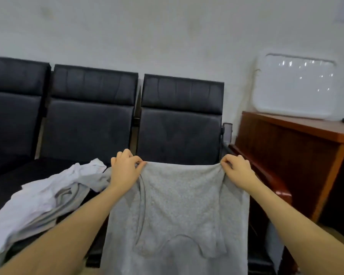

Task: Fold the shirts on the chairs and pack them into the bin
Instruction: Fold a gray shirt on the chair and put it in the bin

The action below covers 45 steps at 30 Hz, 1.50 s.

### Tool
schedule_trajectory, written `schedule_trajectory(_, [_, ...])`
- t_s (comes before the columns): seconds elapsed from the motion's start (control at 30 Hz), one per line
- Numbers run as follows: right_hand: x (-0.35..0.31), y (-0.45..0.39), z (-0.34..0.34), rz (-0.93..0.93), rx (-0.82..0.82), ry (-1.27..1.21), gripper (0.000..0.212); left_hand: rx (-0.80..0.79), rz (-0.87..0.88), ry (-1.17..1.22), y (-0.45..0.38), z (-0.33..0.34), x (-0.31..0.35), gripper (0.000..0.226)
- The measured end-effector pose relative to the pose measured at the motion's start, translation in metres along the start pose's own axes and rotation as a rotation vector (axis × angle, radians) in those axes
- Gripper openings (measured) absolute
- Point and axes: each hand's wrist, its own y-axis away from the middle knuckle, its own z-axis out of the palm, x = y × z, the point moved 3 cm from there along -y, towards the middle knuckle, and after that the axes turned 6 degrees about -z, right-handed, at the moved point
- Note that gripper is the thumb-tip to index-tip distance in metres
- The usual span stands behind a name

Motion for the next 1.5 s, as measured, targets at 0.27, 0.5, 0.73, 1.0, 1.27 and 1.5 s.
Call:
schedule_trajectory(0.27, [0.057, 0.014, 0.113, 0.092, -0.376, -0.215, 0.009, -0.247, -0.051, -0.004, 0.03, 0.095, -0.06, 0.017])
schedule_trajectory(0.5, [0.079, 0.002, 0.154, 0.088, -0.377, -0.175, 0.022, -0.393, -0.028, -0.119, 0.035, 0.15, -0.082, 0.012])
schedule_trajectory(0.73, [0.093, 0.024, 0.202, 0.216, -0.262, -0.165, 0.001, -0.51, -0.07, -0.152, 0.047, 0.177, -0.085, 0.018])
schedule_trajectory(1.0, [0.1, 0.027, 0.21, 0.232, -0.284, -0.131, 0.009, -0.654, -0.208, -0.015, 0.044, 0.176, -0.092, 0.011])
schedule_trajectory(1.27, [0.101, 0.003, 0.189, 0.12, -0.117, -0.013, 0.012, -0.54, -0.217, 0.061, 0.029, 0.173, -0.092, 0.007])
schedule_trajectory(1.5, [0.103, -0.044, 0.197, 0.106, -0.09, 0.042, 0.015, -0.441, -0.191, 0.01, -0.006, 0.195, -0.081, 0.013])
